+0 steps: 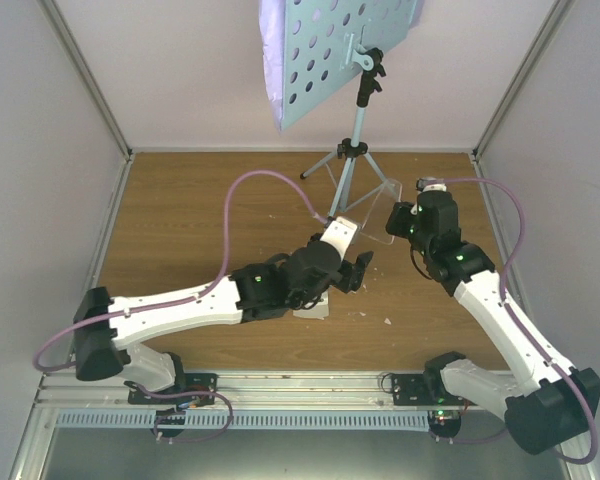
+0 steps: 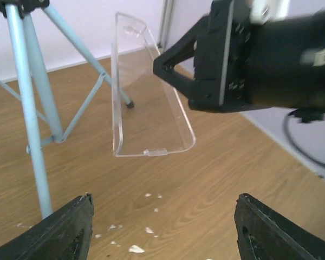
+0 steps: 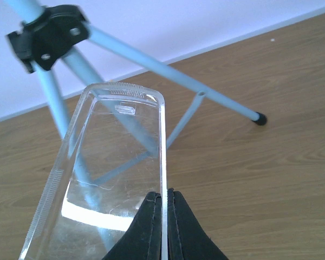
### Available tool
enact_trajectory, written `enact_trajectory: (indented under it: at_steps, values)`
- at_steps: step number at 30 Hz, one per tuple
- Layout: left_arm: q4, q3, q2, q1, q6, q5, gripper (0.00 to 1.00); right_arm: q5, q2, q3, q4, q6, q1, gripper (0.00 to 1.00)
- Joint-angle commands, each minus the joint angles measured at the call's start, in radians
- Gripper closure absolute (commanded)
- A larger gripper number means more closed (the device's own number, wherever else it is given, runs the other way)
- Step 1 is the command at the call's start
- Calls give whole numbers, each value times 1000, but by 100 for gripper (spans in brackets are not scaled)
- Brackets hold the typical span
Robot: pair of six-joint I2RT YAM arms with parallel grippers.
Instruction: Pack up the instrument practice props
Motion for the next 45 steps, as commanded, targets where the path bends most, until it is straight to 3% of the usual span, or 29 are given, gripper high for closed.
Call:
enact_trajectory:
  at_steps: [1, 9, 18, 23, 45]
  values:
    - [66, 43, 67, 0, 65, -105, 30, 27, -12, 34, -27, 43, 65, 100]
    - [74, 56, 130, 68, 63, -112, 39, 24, -3, 29, -1, 53, 107, 100]
    - [86, 76, 185, 91, 133, -88, 63, 16, 12, 20, 11, 54, 110, 100]
    - [89, 71, 195, 104, 139, -77, 65, 11, 7, 18, 13, 54, 110, 100]
    - [119, 77, 222, 122, 177, -62, 99, -23, 20, 3, 33, 48, 111, 99]
